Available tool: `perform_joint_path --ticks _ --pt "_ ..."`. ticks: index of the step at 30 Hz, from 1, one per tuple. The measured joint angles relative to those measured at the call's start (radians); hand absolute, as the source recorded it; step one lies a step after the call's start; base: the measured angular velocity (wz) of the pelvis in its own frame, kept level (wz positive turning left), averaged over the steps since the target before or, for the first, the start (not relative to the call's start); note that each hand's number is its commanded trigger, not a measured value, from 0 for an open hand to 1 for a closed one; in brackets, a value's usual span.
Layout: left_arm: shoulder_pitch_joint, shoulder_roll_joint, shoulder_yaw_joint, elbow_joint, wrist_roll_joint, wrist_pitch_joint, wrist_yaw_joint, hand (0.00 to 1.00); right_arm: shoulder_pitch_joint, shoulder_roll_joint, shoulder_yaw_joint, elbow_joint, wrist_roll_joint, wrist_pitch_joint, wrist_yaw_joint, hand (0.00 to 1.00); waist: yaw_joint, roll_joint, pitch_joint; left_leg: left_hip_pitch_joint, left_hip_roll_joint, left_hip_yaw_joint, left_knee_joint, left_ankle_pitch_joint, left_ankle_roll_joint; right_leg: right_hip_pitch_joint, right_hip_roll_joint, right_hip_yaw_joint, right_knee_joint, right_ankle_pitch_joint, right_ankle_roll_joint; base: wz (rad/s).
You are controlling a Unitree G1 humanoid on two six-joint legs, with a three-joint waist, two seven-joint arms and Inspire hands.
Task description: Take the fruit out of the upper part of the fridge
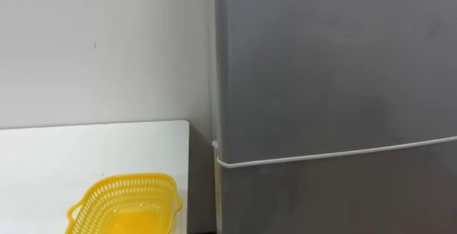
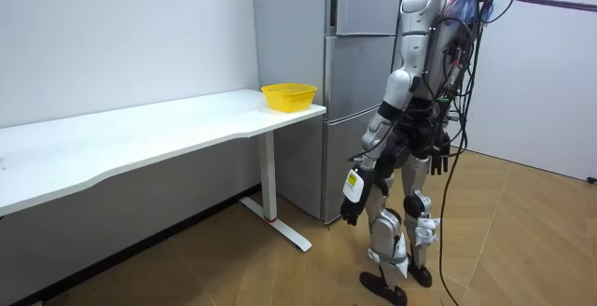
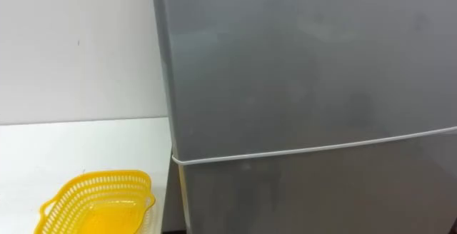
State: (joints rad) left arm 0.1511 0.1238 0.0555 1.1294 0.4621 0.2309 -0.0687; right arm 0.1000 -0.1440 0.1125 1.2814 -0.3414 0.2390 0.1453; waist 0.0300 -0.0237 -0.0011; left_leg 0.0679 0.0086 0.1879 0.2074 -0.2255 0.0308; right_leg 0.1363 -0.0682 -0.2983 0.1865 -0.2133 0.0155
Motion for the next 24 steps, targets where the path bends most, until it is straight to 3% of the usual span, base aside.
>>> perform_joint_path --ticks 10,17,24 --pt "0.011 0.002 0.000 0.007 -0.042 0.002 0.003 0.00 -0.001 0.000 -0.017 0.002 0.002 -0.009 -0.011 0.00 0.000 -0.004 0.0005 -0.002 -0.002 -0.001 0.002 0.000 0.000 0.001 0.000 -0.004 -0.016 -0.002 0.000 0.01" --pt "0.033 0.001 0.022 0.010 -0.200 0.004 0.039 0.00 0.001 0.003 -0.025 0.001 0.009 -0.006 -0.023 0.00 -0.004 -0.009 0.0012 -0.005 -0.004 -0.003 0.000 -0.001 0.000 -0.008 -0.001 -0.005 -0.018 -0.005 0.003 0.00" --pt "0.038 0.002 0.062 0.009 -0.424 0.001 0.141 0.00 -0.003 0.005 -0.027 0.002 0.023 -0.008 -0.026 0.00 -0.002 -0.004 0.0024 -0.003 -0.005 -0.003 -0.005 -0.001 0.000 -0.007 -0.002 -0.003 -0.018 -0.005 0.004 0.00"
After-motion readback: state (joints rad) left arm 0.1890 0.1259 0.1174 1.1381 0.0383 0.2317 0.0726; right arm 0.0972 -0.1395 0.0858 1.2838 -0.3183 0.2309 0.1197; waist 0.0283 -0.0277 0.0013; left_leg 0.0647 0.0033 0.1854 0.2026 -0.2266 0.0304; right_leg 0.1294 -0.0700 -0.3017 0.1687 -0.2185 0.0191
